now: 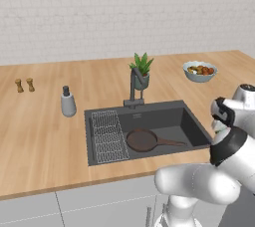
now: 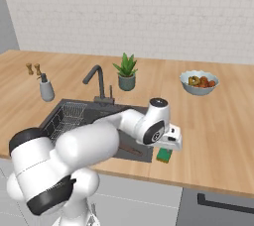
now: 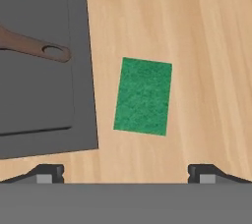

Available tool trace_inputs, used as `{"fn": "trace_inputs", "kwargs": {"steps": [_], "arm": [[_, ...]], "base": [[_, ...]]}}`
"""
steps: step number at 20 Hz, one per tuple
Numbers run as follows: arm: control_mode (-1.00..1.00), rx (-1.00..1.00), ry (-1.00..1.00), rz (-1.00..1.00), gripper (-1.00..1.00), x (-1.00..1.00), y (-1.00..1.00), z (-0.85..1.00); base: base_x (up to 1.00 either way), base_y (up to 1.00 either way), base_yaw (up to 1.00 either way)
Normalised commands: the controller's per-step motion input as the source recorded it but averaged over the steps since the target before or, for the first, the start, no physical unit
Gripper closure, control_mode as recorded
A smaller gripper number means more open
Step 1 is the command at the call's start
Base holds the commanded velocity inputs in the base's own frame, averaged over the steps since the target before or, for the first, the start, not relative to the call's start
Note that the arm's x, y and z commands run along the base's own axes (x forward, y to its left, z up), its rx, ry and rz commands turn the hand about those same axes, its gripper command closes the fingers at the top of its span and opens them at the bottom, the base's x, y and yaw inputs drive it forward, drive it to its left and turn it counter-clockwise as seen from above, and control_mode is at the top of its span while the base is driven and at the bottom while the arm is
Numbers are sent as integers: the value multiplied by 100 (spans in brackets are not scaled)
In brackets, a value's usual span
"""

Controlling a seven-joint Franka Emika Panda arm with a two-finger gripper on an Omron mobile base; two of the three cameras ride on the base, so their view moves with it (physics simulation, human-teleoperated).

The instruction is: Pick the pan and sponge and place them into the sink. Then turn on the water.

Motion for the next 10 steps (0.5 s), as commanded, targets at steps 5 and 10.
{"fn": "trace_inputs", "kwargs": {"steps": [5, 10], "arm": [[-100, 2, 0, 0, -100, 29, -10, -30], [-100, 3, 0, 0, -100, 15, -12, -21]], "base": [[0, 0, 0], [0, 0, 0]]}}
